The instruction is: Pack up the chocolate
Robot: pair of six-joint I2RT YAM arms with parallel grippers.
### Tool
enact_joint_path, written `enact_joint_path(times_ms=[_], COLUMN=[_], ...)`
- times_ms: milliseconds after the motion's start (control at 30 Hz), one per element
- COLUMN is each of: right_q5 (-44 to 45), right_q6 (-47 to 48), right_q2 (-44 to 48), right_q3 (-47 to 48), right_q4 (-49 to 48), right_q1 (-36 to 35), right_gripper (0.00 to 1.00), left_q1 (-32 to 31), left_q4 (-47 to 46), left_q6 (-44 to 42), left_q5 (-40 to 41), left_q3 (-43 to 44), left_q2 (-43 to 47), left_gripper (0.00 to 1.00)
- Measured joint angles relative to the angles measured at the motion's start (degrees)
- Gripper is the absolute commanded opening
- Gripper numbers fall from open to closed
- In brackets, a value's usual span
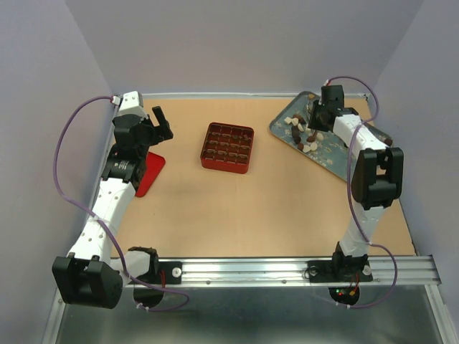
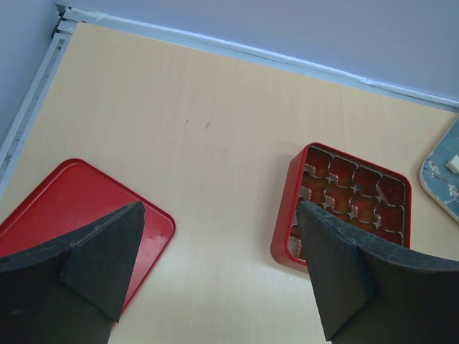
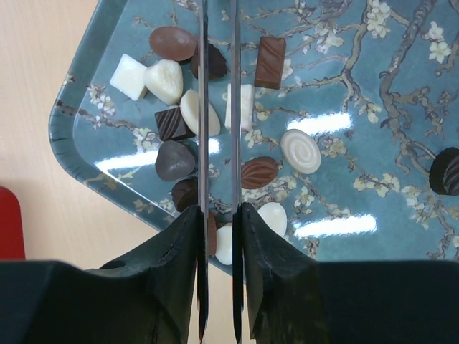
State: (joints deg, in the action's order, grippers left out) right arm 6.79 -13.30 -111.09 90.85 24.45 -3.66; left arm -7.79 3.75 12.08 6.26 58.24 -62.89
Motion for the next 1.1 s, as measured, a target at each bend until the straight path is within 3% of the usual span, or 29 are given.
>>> enact_joint_path(times_ms=[233, 633, 1100], right_q5=[-2.38, -11.19, -17.4], right_q6=[0.44, 1.07, 0.96], right_q2=[2.73, 16.02, 17.16], right_q3=[-0.48, -4.63, -5.2], right_q4=[0.02, -0.44, -0.44], right_q1=[0.0, -1.31, -18.88], right_gripper=[0.22, 0.22, 0.23], left_q1=[0.0, 0.0, -0.02], left_q4=[0.0, 0.02, 0.48], left_q6=[0.0, 0.0, -0.24], left_q5=[0.0, 0.0, 0.46], left_q3=[0.0, 0.0, 0.0], left_q2=[0.0, 0.0, -0.79], left_gripper=[0.99, 0.99, 0.99])
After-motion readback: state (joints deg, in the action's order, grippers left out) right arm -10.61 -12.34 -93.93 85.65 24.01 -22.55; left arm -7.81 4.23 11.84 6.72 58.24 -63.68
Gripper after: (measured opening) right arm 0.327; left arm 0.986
